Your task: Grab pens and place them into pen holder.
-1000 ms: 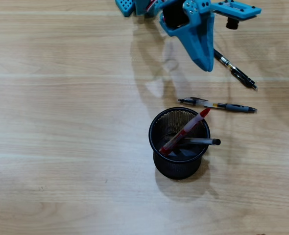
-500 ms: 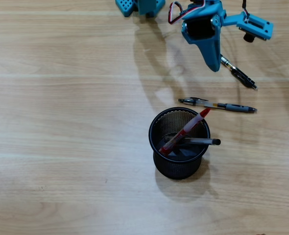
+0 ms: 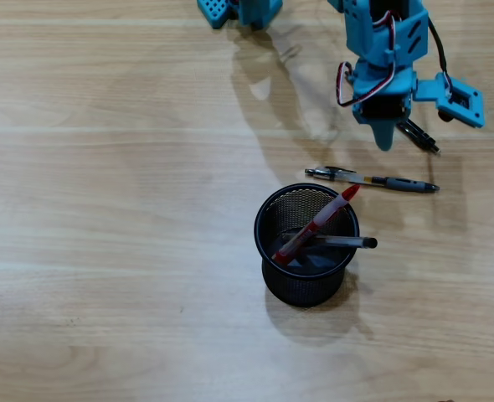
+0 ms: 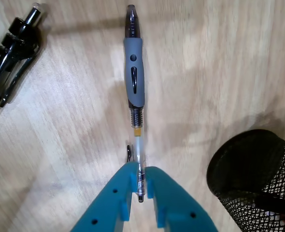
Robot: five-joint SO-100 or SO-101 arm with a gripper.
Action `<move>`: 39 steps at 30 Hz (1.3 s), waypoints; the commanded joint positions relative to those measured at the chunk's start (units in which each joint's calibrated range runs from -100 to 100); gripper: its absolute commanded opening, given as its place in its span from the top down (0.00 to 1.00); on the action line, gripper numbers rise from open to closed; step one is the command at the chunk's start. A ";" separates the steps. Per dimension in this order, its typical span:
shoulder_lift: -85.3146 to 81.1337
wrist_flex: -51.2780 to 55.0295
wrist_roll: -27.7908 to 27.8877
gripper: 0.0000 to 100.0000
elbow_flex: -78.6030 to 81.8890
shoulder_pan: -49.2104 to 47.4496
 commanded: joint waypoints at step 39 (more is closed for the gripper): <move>13.53 0.95 -3.33 0.92 -4.25 -1.69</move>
